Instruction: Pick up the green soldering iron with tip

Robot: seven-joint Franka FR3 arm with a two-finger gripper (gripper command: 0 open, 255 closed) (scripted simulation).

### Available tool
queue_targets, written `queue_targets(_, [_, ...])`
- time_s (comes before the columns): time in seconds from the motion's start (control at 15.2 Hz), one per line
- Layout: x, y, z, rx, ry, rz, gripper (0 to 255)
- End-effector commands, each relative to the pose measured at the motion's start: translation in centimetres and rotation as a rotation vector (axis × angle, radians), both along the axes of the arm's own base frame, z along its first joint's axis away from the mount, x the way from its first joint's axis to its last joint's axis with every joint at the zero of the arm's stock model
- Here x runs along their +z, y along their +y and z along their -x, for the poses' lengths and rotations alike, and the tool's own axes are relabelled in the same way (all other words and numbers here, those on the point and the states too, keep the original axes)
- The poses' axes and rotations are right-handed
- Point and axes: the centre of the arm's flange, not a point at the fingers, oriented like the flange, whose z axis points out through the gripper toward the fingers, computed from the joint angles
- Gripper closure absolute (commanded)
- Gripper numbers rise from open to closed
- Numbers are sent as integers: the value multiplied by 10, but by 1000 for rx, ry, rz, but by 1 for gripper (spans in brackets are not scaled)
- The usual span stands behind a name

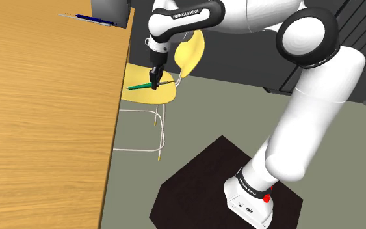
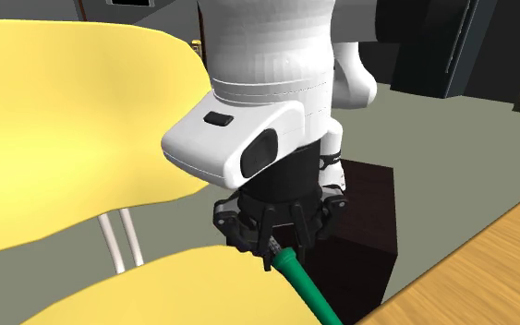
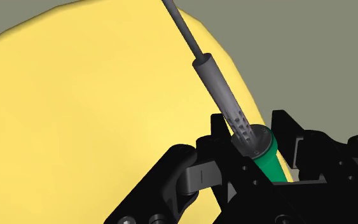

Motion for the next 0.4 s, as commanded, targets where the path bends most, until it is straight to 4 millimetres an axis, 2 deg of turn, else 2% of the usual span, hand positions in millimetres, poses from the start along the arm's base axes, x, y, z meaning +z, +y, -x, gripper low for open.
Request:
queue_targets(0.0, [11, 0, -1, 0, 0, 0, 255])
queue_targets(0.2, [27, 0, -1, 0, 0, 0, 255])
queue_targets(0.33, [27, 0, -1, 0, 0, 0, 255])
